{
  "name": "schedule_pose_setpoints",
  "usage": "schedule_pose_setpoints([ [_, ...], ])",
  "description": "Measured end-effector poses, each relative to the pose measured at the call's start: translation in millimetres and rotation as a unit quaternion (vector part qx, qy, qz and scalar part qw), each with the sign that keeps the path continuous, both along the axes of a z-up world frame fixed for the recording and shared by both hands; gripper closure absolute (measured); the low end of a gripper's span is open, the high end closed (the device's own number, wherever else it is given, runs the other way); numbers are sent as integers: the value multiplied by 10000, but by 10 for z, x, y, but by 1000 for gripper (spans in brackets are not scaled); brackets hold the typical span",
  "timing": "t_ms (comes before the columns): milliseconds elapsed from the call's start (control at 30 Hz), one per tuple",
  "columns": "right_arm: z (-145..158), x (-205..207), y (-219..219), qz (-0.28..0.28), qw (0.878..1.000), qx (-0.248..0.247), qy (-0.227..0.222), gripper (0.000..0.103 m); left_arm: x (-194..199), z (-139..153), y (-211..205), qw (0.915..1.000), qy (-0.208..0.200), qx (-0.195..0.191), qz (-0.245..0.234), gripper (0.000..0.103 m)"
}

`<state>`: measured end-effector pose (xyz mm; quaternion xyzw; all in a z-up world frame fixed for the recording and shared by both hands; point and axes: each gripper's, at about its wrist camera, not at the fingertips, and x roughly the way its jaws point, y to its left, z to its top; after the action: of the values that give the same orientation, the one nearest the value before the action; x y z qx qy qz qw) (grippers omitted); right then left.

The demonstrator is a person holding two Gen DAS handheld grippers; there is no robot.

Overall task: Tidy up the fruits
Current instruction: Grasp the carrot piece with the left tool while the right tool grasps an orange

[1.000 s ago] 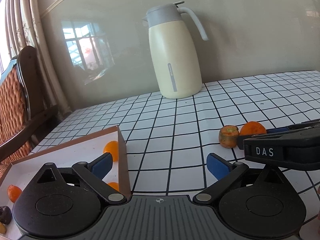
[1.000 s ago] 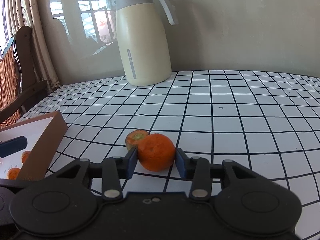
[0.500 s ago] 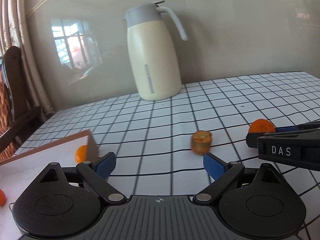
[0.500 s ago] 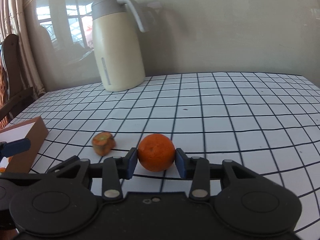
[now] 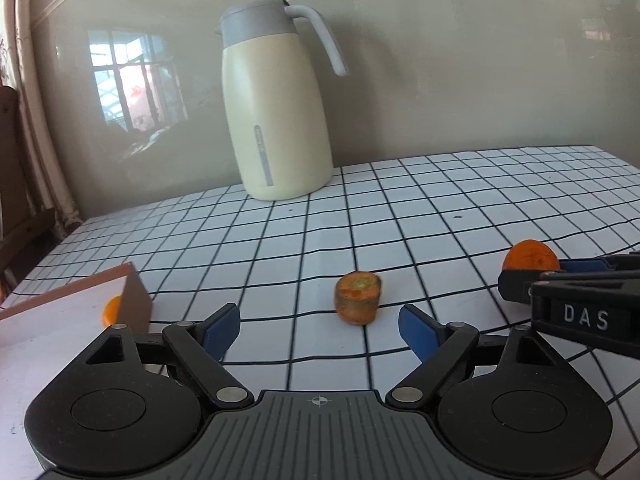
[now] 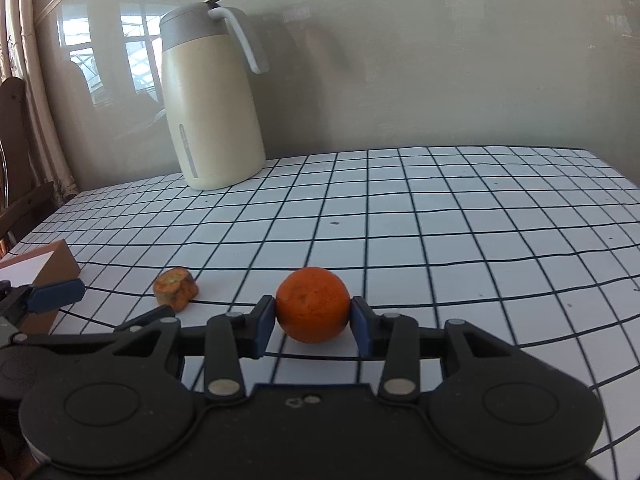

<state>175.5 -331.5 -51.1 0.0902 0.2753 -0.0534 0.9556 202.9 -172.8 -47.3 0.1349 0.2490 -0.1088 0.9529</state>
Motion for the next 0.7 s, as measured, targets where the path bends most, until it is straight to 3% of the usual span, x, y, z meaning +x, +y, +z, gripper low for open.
schedule_pose_setpoints([
  [300,12,-58,-132,-95,9999,-27,-17,71,133,-24,-166,9996,159,-218,-130,30],
  [367,11,-62,-139,-86,10000,-41,-11,71,237,-42,-158,9985,366,-406,-104,37],
  [433,8,-65,-142,-71,10000,-55,3,71,346,-76,-138,9963,617,-591,-67,56],
  [600,-20,-43,-180,-74,9999,-7,74,71,431,-121,-127,9945,721,-760,-42,63],
  [633,-29,-43,-184,-73,9999,0,86,71,429,-127,-126,9945,719,-764,-45,71],
  [700,-28,-33,-178,-74,9999,-12,87,70,420,-133,-123,9943,720,-783,-91,71],
])
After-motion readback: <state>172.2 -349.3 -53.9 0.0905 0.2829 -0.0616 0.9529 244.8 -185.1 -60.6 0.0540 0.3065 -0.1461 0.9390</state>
